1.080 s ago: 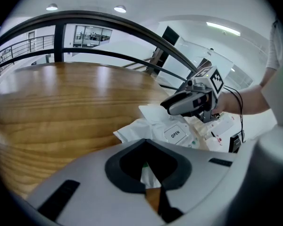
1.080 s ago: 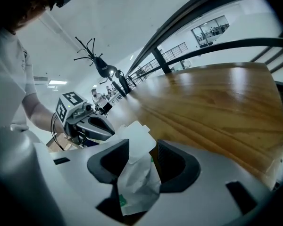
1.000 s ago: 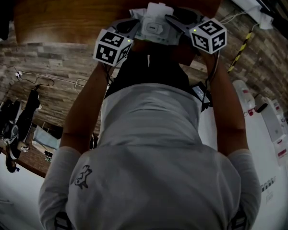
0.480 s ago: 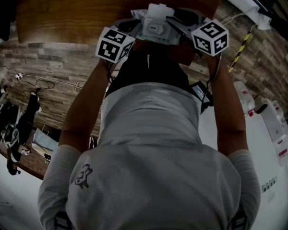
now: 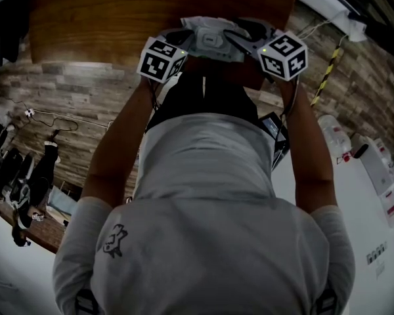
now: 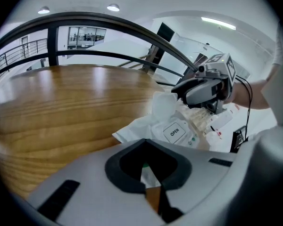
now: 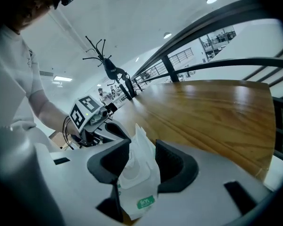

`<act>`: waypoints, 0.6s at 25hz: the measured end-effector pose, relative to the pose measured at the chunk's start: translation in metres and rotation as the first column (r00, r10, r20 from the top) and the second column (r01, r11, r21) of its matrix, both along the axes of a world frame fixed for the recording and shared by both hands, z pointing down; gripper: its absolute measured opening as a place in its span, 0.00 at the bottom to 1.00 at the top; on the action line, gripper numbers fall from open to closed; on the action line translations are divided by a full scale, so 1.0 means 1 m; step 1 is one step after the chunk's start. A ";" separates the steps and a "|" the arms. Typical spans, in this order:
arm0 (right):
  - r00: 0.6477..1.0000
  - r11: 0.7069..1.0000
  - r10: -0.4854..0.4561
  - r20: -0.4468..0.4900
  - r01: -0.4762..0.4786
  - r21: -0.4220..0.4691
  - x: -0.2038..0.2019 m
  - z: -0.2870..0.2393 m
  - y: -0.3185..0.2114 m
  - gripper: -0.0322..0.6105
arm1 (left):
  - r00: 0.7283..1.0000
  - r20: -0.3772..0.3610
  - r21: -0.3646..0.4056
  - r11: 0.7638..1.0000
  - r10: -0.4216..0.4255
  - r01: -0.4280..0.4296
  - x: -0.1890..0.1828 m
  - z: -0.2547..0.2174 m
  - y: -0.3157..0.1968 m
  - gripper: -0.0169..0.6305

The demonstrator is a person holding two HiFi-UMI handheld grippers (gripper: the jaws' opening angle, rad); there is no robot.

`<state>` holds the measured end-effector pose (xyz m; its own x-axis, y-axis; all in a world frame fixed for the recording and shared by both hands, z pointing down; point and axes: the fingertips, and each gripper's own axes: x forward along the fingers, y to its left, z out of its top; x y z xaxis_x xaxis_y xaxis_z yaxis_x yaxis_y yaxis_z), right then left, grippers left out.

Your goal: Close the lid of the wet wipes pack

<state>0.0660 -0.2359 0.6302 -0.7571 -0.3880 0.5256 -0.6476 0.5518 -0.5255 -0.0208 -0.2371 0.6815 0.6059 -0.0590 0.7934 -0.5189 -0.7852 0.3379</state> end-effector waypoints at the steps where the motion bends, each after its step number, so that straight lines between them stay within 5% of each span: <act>1: 1.000 1.000 0.001 0.000 -0.001 0.002 -0.001 -0.002 0.002 0.32 | 1.000 0.003 0.005 1.000 0.004 -0.004 0.000 0.001 0.000 0.04; 15: 1.000 1.000 0.021 -0.014 -0.021 0.007 -0.012 -0.014 0.017 0.32 | 1.000 0.000 0.000 1.000 0.012 -0.012 0.006 0.001 -0.007 0.04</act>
<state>0.0541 -0.2188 0.6159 -0.7415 -0.4072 0.5332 -0.6662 0.5417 -0.5127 -0.0148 -0.2446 0.6829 0.6069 -0.0519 0.7931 -0.5090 -0.7917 0.3377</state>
